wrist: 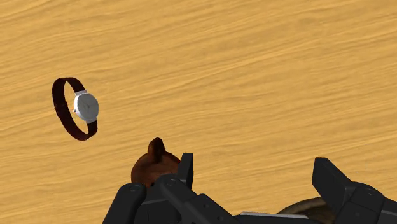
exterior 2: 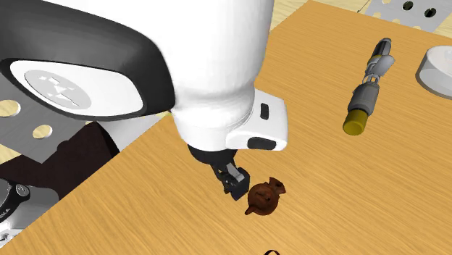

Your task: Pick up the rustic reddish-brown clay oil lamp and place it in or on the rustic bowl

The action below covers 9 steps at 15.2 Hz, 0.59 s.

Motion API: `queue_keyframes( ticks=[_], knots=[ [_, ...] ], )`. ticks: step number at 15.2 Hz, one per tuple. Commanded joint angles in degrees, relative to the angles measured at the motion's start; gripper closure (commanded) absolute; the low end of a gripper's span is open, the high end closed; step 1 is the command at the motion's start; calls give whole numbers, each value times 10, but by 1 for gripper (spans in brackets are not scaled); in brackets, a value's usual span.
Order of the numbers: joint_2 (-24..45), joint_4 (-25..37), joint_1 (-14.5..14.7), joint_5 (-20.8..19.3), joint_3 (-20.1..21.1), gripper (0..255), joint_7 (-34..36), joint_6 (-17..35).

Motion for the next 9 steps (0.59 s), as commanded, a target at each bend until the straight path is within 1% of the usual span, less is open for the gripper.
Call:
queue_keyframes(
  ticks=[1, 4, 8, 9],
  knots=[
    [47, 39, -13, 24, -3, 0, -29, 4],
    [118, 109, -39, 58, -1, 0, -66, -2],
    [212, 216, -80, 96, 9, 0, -104, -21],
    [215, 212, -81, 97, 10, 0, -104, -15]
  ],
)
